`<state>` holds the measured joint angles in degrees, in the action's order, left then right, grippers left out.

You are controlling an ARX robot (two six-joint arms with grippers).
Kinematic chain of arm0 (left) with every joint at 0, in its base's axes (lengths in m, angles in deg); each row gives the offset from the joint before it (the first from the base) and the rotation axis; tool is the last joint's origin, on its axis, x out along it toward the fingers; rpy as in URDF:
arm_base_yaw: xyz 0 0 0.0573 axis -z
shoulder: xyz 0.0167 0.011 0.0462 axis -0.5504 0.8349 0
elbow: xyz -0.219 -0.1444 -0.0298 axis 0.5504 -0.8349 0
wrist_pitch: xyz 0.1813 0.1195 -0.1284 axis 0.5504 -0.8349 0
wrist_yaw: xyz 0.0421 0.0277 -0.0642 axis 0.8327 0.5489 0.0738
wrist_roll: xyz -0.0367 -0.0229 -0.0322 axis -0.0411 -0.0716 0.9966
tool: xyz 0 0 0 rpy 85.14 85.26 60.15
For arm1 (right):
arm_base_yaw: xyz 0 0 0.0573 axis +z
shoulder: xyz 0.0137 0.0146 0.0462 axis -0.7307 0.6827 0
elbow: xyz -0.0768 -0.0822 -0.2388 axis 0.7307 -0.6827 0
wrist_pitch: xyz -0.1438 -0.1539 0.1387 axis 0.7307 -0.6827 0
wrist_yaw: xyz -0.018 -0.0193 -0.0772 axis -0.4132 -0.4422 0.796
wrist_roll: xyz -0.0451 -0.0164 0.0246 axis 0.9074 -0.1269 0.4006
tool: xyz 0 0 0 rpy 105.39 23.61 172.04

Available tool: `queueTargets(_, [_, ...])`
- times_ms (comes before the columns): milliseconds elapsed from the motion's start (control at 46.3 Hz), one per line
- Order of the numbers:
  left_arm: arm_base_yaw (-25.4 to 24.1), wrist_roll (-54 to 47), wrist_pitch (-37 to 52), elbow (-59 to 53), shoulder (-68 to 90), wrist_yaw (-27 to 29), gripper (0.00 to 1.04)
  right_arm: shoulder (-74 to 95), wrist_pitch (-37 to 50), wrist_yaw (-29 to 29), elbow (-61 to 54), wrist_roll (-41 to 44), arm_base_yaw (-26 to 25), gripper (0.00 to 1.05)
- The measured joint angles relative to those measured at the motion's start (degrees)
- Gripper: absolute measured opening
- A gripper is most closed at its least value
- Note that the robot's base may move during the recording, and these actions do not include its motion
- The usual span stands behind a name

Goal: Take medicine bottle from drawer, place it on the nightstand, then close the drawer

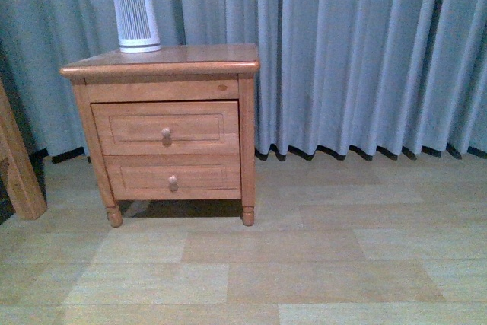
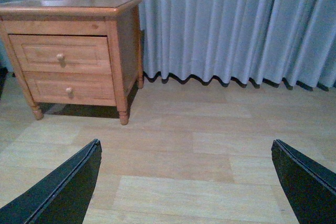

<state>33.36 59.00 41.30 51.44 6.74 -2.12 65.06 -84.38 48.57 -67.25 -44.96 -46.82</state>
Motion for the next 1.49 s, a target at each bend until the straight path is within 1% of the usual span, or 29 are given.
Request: queueTargets(1492, [0.0, 0.0, 0.0, 0.0, 0.0, 0.0, 0.98, 0.0, 0.0, 0.0, 0.0, 0.0, 0.0, 0.98])
